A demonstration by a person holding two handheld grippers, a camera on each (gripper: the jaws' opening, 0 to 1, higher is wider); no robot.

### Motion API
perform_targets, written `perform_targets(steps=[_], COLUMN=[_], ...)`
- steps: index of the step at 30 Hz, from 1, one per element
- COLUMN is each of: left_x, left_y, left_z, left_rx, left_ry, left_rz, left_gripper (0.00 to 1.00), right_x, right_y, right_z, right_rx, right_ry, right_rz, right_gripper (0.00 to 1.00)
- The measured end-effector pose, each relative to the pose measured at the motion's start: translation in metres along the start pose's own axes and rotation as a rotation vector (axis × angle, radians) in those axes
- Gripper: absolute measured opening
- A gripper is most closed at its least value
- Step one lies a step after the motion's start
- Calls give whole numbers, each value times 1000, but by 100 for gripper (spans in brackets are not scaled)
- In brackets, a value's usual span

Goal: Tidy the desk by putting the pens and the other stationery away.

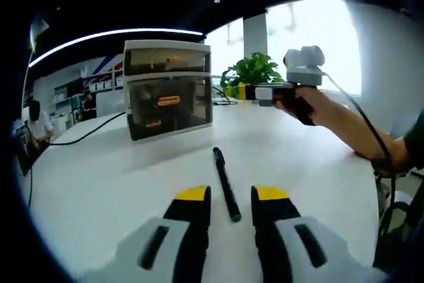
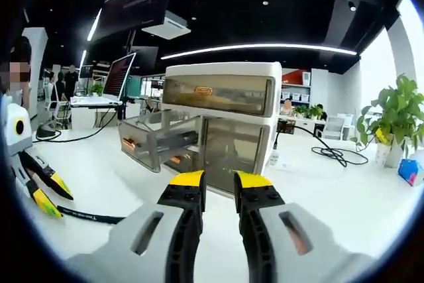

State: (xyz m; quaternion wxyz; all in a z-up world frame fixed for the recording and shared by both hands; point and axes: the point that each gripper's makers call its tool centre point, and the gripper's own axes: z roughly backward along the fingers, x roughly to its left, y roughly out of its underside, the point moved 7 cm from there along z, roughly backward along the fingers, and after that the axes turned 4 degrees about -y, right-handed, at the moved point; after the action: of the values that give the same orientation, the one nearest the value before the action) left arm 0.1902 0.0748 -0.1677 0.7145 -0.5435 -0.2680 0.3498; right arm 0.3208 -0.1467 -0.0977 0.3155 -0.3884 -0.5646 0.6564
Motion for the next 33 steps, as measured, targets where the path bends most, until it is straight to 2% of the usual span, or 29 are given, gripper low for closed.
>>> perform_targets(steps=[4, 8, 12, 17, 22, 24, 26, 30, 33], left_x=[-1, 2, 2, 2, 3, 2, 4, 6, 6], left_y=[2, 5, 5, 7, 6, 7, 7, 7, 7], left_z=[0, -2, -1, -3, -4, -4, -4, -3, -3], left_rx=[2, 31, 32, 45, 29, 25, 26, 24, 25], left_ry=[-9, -25, -20, -47, -44, -60, -80, -102, -112], left_rz=[6, 2, 25, 5, 65, 46, 40, 63, 75], left_gripper=[24, 24, 24, 24, 24, 23, 20, 16, 9], right_x=[-4, -4, -5, -7, -8, -7, -8, -11, -11], right_y=[0, 1, 1, 1, 1, 1, 4, 13, 13], right_z=[1, 1, 1, 2, 2, 3, 2, -1, 0], right_rx=[0, 5, 9, 3, 7, 2, -7, 45, 45], right_ry=[25, 27, 31, 41, 49, 50, 60, 68, 69], right_rz=[1, -4, -7, -7, -9, -11, -15, -25, -34], right_gripper=[21, 21, 21, 21, 21, 21, 21, 21, 21])
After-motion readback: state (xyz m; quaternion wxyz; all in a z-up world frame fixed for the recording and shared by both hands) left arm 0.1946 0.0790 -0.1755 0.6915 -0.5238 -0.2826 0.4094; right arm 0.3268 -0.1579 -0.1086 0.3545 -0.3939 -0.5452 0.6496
